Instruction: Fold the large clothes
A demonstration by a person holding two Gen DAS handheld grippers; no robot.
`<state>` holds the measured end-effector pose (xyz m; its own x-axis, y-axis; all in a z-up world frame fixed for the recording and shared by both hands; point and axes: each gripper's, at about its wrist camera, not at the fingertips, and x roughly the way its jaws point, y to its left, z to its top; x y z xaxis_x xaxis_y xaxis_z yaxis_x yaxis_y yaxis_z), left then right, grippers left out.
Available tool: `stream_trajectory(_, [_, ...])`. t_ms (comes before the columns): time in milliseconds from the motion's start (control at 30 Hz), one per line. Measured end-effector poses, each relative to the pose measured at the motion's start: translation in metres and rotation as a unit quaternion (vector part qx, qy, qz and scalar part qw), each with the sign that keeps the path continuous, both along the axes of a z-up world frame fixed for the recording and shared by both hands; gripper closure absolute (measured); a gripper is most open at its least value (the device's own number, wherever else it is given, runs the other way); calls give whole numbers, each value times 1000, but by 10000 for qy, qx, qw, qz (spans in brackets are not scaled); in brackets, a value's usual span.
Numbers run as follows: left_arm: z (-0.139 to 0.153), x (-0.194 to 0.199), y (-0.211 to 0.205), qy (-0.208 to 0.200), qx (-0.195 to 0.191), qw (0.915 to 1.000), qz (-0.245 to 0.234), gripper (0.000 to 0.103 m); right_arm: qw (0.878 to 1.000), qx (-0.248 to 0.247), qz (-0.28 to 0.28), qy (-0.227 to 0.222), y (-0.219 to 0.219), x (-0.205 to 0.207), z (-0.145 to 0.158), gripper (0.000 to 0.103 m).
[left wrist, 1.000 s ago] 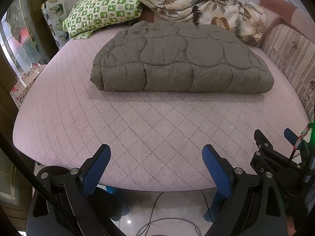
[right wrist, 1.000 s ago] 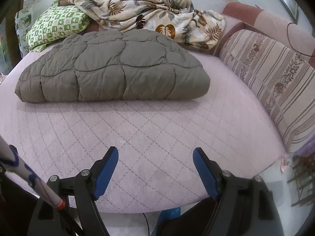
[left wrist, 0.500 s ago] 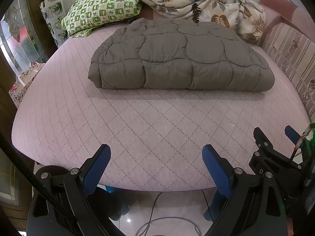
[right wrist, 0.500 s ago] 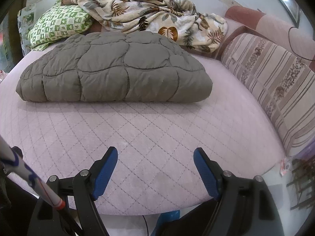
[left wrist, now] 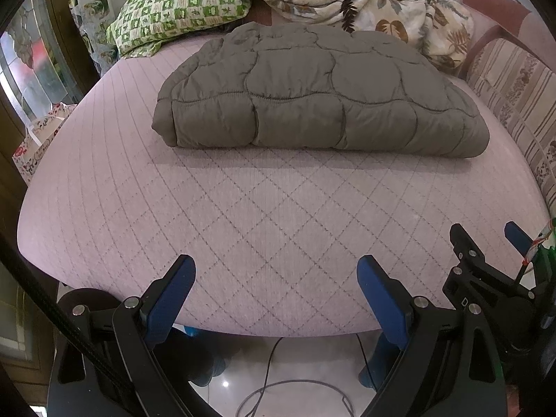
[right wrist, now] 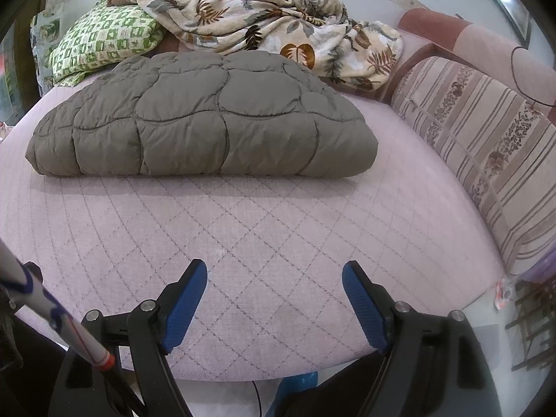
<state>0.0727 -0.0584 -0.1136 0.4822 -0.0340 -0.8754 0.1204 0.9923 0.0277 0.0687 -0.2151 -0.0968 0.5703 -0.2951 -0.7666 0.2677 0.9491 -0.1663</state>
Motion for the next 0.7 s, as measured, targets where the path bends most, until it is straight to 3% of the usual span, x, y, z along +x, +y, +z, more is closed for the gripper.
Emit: stream_trajectory(700, [-9, 4, 1, 176, -9, 9998, 33, 10, 9999, 80, 58, 123, 5, 5, -7, 18])
